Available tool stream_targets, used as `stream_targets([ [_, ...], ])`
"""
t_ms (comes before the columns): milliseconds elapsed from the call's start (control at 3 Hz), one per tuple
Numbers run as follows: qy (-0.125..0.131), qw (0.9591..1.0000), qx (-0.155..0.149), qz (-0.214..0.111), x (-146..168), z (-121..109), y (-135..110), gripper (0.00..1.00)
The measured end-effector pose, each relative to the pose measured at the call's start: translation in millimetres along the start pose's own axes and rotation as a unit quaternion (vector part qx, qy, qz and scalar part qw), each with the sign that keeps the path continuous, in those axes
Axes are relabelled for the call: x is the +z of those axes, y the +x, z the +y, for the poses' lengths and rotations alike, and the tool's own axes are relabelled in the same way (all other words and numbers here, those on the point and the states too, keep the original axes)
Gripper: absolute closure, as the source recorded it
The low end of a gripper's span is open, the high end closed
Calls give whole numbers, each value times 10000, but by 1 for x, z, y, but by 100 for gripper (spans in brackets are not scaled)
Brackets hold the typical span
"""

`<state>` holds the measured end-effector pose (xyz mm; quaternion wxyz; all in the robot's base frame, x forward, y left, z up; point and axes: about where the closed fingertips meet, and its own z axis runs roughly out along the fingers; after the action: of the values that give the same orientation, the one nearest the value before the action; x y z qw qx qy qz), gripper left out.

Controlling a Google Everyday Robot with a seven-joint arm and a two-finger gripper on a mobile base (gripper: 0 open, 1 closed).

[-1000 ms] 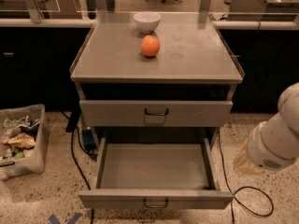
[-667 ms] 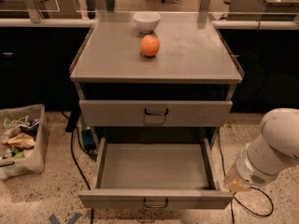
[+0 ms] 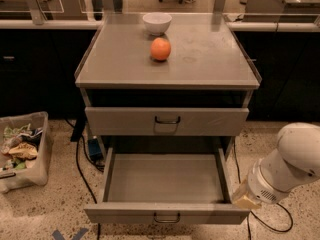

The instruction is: Close middle drawer

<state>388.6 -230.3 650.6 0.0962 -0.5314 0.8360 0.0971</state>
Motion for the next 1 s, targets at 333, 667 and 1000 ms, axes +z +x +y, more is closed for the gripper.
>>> stream_targets([
  [333, -300, 9991, -17, -308, 50, 14, -27, 100],
  [667, -415, 9976, -276, -480, 97, 30, -58, 100],
  [1000, -415, 9976, -276, -480, 97, 30, -58, 100],
])
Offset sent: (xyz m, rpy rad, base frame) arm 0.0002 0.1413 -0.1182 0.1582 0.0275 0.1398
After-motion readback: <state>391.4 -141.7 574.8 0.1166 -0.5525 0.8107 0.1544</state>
